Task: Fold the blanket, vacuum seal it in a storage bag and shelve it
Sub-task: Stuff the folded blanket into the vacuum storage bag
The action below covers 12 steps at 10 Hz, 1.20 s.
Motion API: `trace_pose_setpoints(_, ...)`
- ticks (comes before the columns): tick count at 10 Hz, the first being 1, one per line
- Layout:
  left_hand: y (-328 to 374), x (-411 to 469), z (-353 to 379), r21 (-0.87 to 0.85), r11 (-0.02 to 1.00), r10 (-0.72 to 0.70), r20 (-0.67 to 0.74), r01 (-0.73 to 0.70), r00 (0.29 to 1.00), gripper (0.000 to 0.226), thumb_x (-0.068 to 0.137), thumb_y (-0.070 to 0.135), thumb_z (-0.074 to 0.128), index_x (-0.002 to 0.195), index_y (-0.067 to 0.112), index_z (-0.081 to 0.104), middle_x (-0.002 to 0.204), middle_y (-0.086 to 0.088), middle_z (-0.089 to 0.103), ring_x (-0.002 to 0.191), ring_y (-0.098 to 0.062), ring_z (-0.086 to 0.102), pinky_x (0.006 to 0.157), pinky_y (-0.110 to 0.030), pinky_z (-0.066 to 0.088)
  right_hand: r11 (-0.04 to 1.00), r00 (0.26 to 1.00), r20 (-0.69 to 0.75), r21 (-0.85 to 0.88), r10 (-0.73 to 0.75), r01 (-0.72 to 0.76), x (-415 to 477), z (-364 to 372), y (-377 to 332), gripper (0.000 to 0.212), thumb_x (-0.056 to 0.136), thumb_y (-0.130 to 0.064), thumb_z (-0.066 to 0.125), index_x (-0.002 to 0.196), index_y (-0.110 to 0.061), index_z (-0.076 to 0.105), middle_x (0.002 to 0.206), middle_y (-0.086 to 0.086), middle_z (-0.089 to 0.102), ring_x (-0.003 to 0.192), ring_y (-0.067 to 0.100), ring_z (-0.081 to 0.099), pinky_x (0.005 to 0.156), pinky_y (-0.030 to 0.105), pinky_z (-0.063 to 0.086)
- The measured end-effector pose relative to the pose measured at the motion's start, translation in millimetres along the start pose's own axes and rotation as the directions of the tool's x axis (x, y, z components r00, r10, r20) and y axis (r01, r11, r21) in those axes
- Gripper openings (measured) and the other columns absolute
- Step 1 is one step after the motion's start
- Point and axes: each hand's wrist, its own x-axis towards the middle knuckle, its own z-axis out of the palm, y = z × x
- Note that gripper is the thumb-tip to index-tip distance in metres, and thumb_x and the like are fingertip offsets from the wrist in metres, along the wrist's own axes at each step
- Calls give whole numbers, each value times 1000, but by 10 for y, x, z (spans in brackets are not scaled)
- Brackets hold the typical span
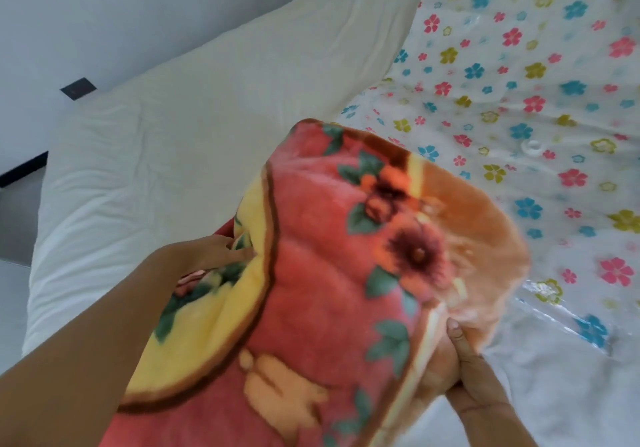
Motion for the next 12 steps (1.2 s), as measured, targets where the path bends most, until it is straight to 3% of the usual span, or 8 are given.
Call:
trace_pose_setpoints(3, 1053, -246, 1064, -318, 934, 211, 129, -161, 969, 79, 47, 93, 46, 84, 26, 65, 76, 8, 71, 62, -10, 68, 61, -23, 55, 980, 933, -302, -104, -194, 170, -1115, -336, -1777, 21, 89, -35, 61, 100, -18, 60, 58, -6, 70, 48, 5, 65, 39, 21, 51)
trace_pose_setpoints(4, 1386, -276, 1433, -338, 927, 183, 31, -162, 983, 82, 57, 90, 45, 93, 21, 68, 77, 6, 72, 66, -11, 69, 75, -30, 56, 941, 841, -454, -292, -294, 172, -972, -906, -2074, 93, 21, -69, 87, 91, -14, 60, 61, -4, 70, 57, 16, 65, 48, 25, 52)
trace_pose_setpoints(5, 1576, -366, 1343, -303, 940, 65, -295, -158, 953, 94, 61, 91, 42, 104, 10, 59, 88, -5, 67, 83, -25, 66, 86, -37, 51, 915, 821, -445, -345, -357, 211, -1066, -795, -2269, 69, 53, -77, 71, 88, -20, 55, 83, -1, 65, 76, 19, 56, 59, 27, 43)
trace_pose_setpoints(6, 2100, -647, 899, -162, 917, 106, -781, -364, 616, 94, 76, 82, 32, 141, 14, 31, 139, -13, 43, 131, -32, 38, 108, -47, 29, 761, 760, -253, -476, -598, 440, -1085, -453, -2536, 86, 62, -90, 45, 130, -36, 42, 129, -5, 49, 115, 12, 49, 85, 32, 43)
trace_pose_setpoints(7, 2683, -801, 753, 154, 861, 414, -767, -485, 490, 90, 78, 82, 20, 151, 29, 10, 158, -3, 17, 146, -26, 14, 114, -54, 12, 409, 649, -3, -779, -760, 475, -978, -221, -2737, 100, 63, -90, 40, 146, -35, 29, 152, -3, 32, 140, 14, 29, 114, 39, 24)
trace_pose_setpoints(8, 3273, -539, 896, 445, 794, 605, -510, -414, 612, 95, 66, 89, 0, 148, 42, -9, 160, 10, -9, 147, -23, -12, 112, -62, -5, -52, 719, 161, -984, -676, 171, -749, -55, -2811, 88, 73, -81, 19, 146, -35, 33, 157, -2, 27, 146, 18, 15, 115, 46, 2)
trace_pose_setpoints(10, 3176, 274, 1118, 442, 859, 465, -459, -260, 757, 95, 65, 87, 0, 149, 43, 3, 160, 12, -1, 147, -20, -10, 112, -63, -4, -189, 785, 147, -981, -602, 38, -519, -51, -2305, 103, 61, -82, -24, 152, -39, -1, 162, -7, 1, 148, 20, -6, 114, 54, -9)
trace_pose_setpoints(12, 3031, 697, 988, 364, 901, 395, -461, -236, 795, 104, 59, 89, -2, 150, 40, 6, 160, 11, 8, 147, -19, 0, 114, -60, 4, -210, 835, 120, -978, -537, 6, -326, 205, -2367, 86, 74, -71, -12, 152, -39, 6, 161, -6, 9, 148, 21, 3, 116, 53, -6)
